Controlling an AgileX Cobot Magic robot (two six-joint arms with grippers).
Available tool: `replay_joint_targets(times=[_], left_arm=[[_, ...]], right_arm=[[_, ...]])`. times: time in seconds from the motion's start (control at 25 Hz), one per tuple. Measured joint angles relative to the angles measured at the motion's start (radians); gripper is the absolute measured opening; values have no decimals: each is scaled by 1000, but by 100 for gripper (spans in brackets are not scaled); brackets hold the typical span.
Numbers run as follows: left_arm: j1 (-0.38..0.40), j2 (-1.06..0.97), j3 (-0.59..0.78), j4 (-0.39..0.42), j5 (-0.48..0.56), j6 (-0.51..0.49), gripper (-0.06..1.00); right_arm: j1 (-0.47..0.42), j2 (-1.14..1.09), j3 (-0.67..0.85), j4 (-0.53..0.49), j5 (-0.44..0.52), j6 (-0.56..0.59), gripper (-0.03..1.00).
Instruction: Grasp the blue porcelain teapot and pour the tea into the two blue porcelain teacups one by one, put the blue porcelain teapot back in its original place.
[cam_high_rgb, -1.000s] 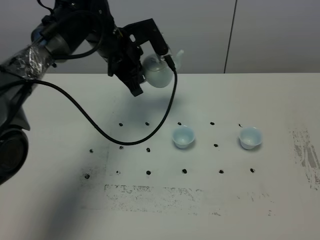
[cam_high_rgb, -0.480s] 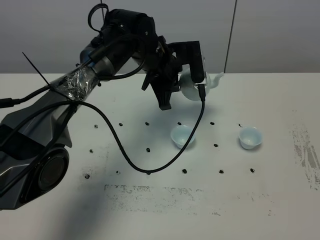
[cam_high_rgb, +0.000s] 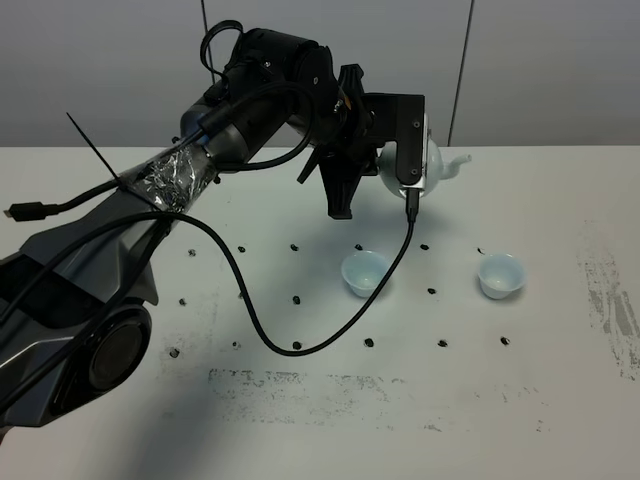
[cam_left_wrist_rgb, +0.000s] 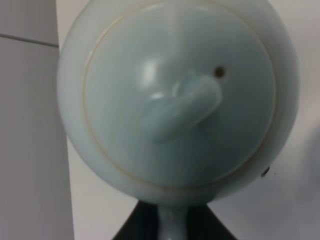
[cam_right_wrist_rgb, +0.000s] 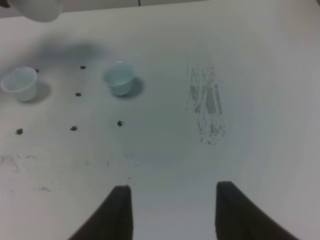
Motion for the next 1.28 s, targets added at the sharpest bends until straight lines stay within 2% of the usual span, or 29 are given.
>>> replay_joint_targets(times=[0.36, 0.56, 0.84, 1.0, 1.28], left_arm=[[-21, 0, -2, 86, 0, 38, 8], [-26, 15, -5, 92, -11, 93, 8], [-59, 51, -5, 166, -98, 103, 8], [-81, 72, -5, 174, -139, 103, 8], [-111, 89, -5, 253, -155, 103, 8]], right_arm=[[0, 0, 0, 0, 0, 1, 37], [0, 0, 0, 0, 0, 1, 37], [0, 0, 0, 0, 0, 0, 37], [0, 0, 0, 1, 0, 0, 37], [0, 0, 0, 1, 0, 1, 37]])
